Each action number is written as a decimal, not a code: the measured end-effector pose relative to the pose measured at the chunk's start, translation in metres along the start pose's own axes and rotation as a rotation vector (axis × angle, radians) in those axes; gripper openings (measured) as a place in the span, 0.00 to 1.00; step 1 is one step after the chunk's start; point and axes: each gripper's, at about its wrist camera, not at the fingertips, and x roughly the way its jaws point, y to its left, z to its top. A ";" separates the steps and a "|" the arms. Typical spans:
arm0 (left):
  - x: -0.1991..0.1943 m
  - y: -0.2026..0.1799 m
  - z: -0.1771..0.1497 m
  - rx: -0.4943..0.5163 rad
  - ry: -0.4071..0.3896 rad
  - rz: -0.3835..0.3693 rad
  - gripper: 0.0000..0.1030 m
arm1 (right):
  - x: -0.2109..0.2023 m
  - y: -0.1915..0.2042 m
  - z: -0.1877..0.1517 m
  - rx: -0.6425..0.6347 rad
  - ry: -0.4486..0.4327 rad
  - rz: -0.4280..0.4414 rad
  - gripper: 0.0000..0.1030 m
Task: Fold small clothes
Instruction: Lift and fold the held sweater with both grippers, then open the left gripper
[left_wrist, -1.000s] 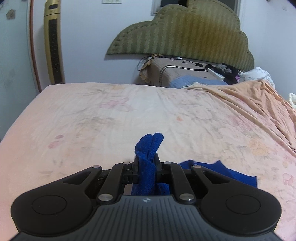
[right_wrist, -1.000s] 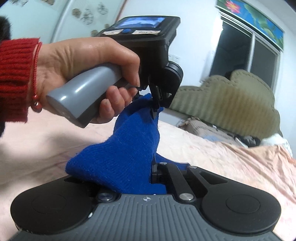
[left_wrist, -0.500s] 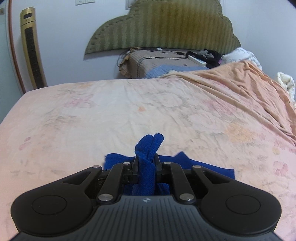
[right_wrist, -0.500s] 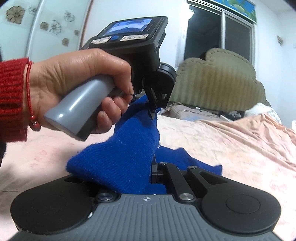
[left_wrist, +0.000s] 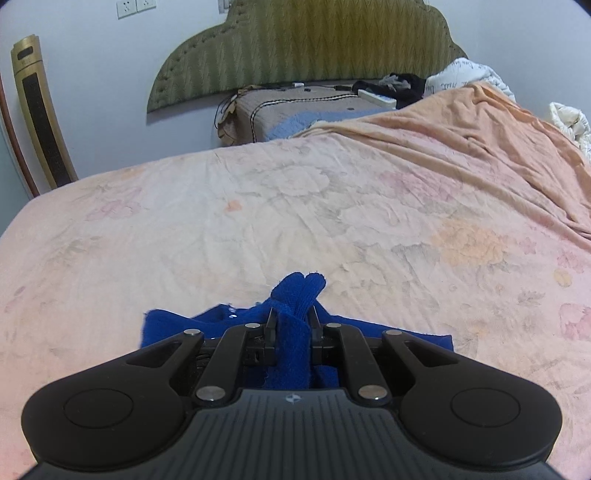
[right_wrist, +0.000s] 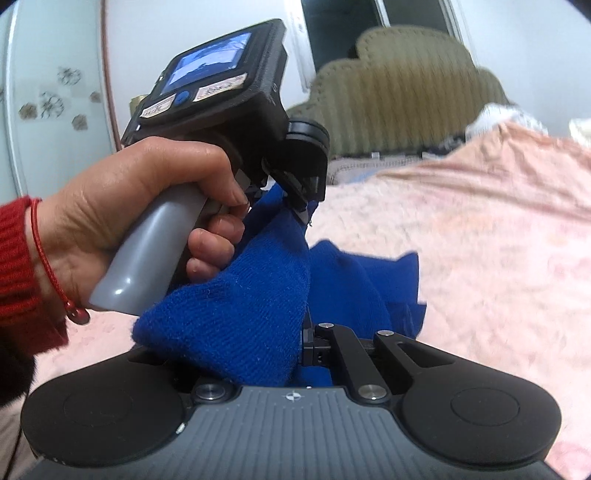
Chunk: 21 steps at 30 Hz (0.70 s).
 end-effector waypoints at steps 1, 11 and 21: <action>0.002 -0.003 -0.001 0.002 0.001 0.001 0.11 | 0.001 -0.003 -0.001 0.017 0.006 0.002 0.07; 0.017 -0.017 -0.004 0.024 0.014 0.007 0.11 | 0.005 -0.014 -0.006 0.075 0.034 0.004 0.10; 0.026 -0.025 -0.005 0.039 0.051 0.006 0.13 | 0.001 -0.019 -0.006 0.112 0.067 0.014 0.15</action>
